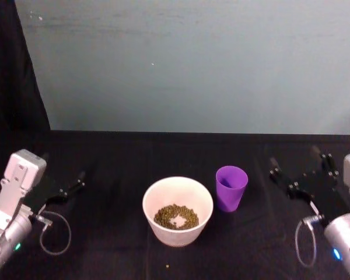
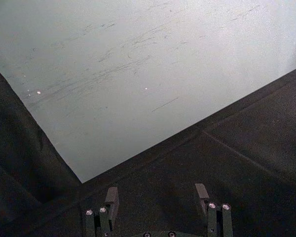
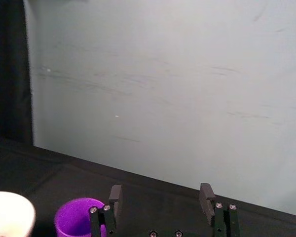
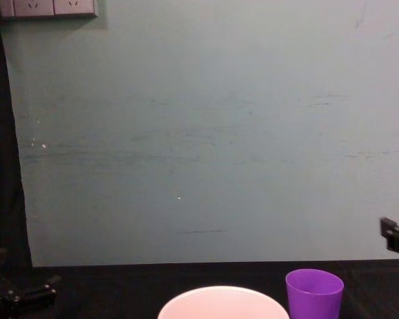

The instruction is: Pick up the cup and pour the mung beans from the cup into the bowl.

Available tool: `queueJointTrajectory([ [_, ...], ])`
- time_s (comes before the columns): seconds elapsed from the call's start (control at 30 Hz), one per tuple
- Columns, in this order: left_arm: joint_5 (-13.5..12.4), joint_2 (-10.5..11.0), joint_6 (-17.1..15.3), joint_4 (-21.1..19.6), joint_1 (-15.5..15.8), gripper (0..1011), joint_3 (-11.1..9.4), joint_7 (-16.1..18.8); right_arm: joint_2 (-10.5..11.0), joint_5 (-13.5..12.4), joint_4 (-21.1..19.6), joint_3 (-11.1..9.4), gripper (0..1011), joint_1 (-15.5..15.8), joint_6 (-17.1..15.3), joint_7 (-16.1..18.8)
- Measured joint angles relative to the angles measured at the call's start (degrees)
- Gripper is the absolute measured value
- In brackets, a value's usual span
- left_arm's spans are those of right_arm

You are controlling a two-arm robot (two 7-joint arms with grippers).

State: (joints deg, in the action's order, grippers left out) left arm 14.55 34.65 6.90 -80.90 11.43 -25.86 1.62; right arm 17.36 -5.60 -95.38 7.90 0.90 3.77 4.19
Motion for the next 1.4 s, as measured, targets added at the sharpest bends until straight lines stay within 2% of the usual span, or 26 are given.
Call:
queueJointTrajectory([
  [0.23, 0.0, 0.0, 0.0, 0.0, 0.0, 1003, 0.0, 0.0, -0.95, 1.83, 4.29, -1.77, 1002, 1.12, 5.79, -0.9],
  [0.53, 0.0, 0.0, 0.0, 0.0, 0.0, 1003, 0.0, 0.0, -2.27, 1.75, 7.11, -2.74, 1002, 0.88, 8.58, 0.8],
  [1.4, 0.0, 0.0, 0.0, 0.0, 0.0, 1004, 0.0, 0.0, -2.04, 1.82, 6.86, -2.57, 1000, 0.87, 8.25, 0.57],
])
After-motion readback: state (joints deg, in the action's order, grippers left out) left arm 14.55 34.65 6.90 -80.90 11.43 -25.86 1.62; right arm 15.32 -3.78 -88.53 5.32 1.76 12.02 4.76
